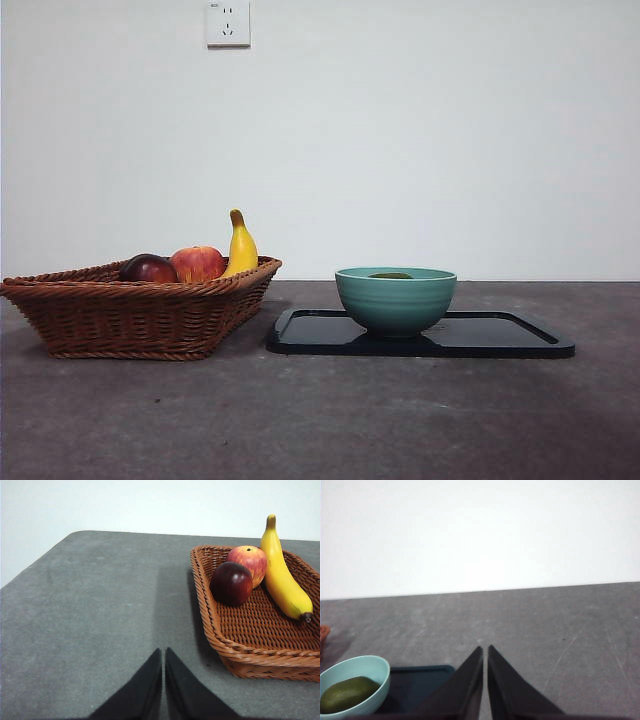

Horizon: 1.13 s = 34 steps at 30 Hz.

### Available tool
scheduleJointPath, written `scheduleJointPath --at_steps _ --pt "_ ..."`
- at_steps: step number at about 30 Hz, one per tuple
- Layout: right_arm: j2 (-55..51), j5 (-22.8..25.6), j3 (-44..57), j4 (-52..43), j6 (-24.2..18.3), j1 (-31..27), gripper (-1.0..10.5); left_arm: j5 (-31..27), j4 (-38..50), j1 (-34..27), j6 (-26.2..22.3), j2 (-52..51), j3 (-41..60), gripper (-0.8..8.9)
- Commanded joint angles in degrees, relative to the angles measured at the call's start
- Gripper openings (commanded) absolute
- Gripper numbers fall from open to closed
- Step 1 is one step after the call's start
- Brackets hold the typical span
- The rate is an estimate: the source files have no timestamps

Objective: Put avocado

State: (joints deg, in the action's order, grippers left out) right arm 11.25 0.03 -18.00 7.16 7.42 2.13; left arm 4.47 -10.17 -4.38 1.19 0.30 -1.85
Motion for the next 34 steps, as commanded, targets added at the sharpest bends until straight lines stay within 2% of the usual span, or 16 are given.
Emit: scheduleJointPath --at_steps 1,6,11,14,21,34 --pt "-2.58 0.09 2.86 -2.05 1.16 -0.44 0.1 0.0 -0.46 -0.15 0.44 -0.11 1.2 0.09" --pt "-5.9 0.57 7.52 -2.19 1.14 -0.77 0.1 0.0 -0.46 -0.15 0.44 -0.11 1.2 0.09" --pt "-7.8 3.02 13.75 -5.57 1.22 -0.77 0.1 0.0 -0.46 -0.15 0.44 -0.11 1.2 0.09" --pt "-10.03 2.97 17.42 -5.81 3.21 -0.77 0.1 0.0 -0.46 -0.15 0.44 -0.11 1.2 0.09" --pt "-11.04 3.13 17.38 3.06 3.91 -0.92 0.1 0.0 -0.5 -0.15 0.42 -0.11 1.2 0.09" --pt "-11.04 3.02 17.35 1.73 3.93 -0.87 0.1 0.0 -0.48 -0.15 0.42 -0.11 1.18 0.09"
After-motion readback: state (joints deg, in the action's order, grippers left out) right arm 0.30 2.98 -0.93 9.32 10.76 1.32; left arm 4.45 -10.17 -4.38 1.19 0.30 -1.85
